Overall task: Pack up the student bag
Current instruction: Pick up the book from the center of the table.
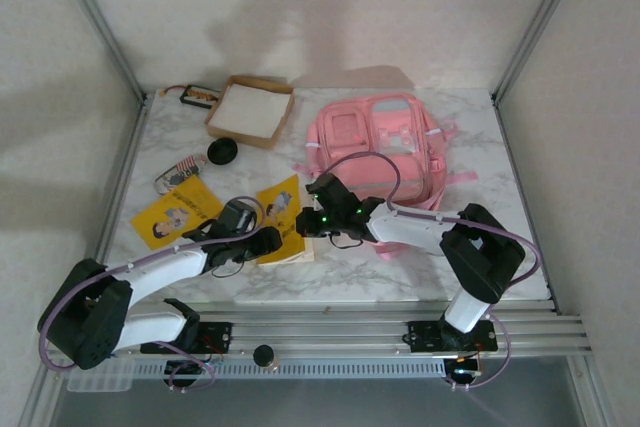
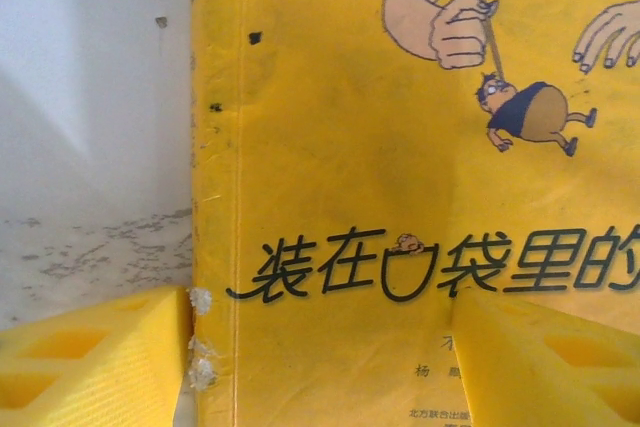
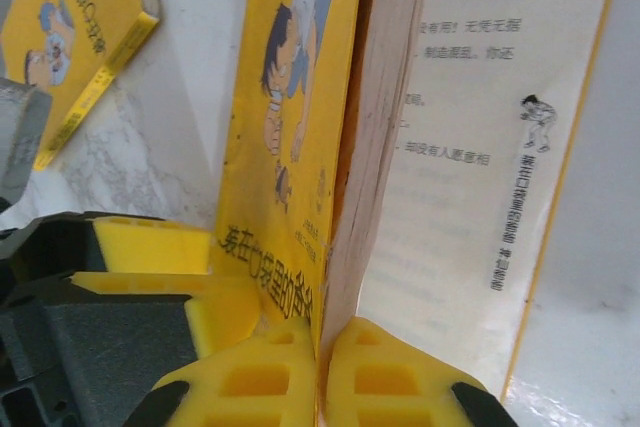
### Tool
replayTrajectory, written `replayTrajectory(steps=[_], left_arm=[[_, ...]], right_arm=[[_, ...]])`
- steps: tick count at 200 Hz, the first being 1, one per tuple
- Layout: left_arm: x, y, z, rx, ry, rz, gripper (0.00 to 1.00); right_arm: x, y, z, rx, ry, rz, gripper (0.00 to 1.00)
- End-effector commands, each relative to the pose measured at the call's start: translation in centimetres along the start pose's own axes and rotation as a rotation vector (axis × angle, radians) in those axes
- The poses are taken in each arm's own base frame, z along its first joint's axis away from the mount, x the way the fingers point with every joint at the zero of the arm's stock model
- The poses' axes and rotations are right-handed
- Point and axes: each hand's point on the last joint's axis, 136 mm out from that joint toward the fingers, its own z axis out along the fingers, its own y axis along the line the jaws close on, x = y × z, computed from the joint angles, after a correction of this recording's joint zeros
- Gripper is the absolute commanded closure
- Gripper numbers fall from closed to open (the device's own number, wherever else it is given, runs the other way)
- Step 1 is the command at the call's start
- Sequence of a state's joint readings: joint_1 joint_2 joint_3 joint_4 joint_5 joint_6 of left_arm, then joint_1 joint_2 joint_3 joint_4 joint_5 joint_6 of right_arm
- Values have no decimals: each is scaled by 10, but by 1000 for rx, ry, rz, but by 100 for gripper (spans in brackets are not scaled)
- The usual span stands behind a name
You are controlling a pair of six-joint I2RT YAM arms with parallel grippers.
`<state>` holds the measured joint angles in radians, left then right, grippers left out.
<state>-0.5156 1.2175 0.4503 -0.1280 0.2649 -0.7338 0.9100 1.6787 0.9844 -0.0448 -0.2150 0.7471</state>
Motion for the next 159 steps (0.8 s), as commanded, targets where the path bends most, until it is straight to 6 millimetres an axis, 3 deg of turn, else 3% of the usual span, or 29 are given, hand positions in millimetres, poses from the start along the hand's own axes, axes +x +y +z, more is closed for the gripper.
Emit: replayTrajectory(steps=[1,67,133,138,159], left_arm=[[-21,-18,-16,64,-71,-30,28],[-64,-46,-81,229,-188,-52,1],[-67,-119,-113,547,-121,-17,1],[-65,-123,-114,566,-117,-14,1],[-60,-154,-129,709,-108,14,5]], right_arm=[[-20,50,-26,-162,-38,-55,100],[-49,83,-97,-373,-107,-92,100],[-62,106,-168,-582,-132,-127,100],[-70,100,-173,-582,-150,-113,100],[-71,99,-182,-626,-155,-98,100]])
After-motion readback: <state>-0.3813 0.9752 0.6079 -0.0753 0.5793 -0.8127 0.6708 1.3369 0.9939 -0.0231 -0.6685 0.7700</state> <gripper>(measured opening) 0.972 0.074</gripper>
